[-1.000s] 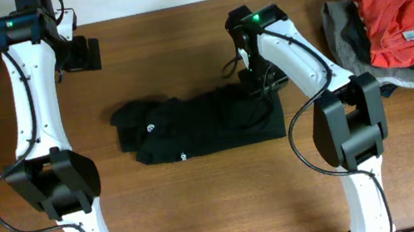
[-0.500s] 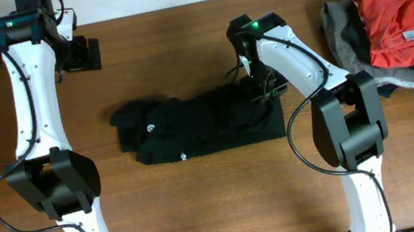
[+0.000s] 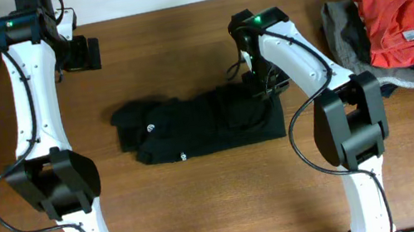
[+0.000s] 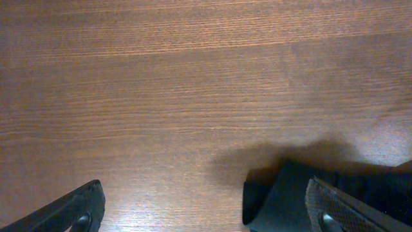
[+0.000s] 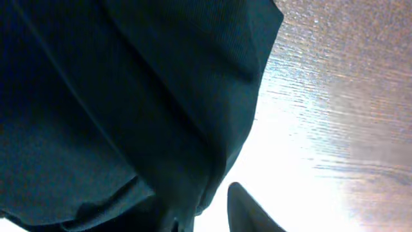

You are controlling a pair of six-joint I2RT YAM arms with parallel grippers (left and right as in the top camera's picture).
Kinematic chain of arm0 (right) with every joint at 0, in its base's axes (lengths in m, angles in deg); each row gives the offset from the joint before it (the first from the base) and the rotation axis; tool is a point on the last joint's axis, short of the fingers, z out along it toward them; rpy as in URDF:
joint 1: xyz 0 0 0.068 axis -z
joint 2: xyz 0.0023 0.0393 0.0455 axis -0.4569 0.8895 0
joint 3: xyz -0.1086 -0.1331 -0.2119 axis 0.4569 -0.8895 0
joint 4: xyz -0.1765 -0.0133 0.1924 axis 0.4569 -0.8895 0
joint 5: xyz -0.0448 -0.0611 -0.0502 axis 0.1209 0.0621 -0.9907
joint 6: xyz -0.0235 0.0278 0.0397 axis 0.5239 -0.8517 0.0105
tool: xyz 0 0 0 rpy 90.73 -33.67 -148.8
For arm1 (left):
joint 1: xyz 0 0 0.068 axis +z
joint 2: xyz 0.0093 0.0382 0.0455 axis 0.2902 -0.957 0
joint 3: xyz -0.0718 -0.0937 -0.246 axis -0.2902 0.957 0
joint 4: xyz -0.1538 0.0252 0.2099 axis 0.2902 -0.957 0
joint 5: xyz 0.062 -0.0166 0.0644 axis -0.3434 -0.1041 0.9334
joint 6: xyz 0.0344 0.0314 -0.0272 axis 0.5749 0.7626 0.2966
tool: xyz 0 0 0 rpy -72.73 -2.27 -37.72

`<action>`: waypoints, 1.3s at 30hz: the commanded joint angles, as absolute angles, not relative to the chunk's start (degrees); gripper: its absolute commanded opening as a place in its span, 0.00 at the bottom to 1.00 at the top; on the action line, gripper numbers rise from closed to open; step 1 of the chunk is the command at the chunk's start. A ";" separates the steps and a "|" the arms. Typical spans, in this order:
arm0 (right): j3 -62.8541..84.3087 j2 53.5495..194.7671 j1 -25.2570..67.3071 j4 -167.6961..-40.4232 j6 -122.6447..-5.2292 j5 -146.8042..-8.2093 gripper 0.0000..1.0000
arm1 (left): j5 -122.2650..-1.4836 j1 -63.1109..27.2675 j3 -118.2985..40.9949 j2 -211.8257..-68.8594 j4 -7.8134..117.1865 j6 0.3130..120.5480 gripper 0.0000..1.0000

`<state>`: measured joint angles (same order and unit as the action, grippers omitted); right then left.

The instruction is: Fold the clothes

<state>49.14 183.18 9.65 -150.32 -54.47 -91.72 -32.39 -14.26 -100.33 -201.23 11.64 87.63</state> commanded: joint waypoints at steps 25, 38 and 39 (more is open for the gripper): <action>62.01 180.98 2.94 -149.75 -55.06 -85.76 0.04 | -33.26 -14.09 -101.10 -200.24 12.16 86.91 0.99; 61.47 183.31 -5.50 -144.33 -58.56 -85.71 0.04 | -33.26 -14.09 -101.10 -200.24 12.19 86.91 0.99; 61.47 183.82 -5.70 -144.35 -58.56 -85.76 0.04 | -33.26 -14.09 -101.10 -200.24 12.19 86.91 0.99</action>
<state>61.05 182.99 -5.13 -144.62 -57.20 -85.89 -32.39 -14.26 -100.33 -201.23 12.01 87.63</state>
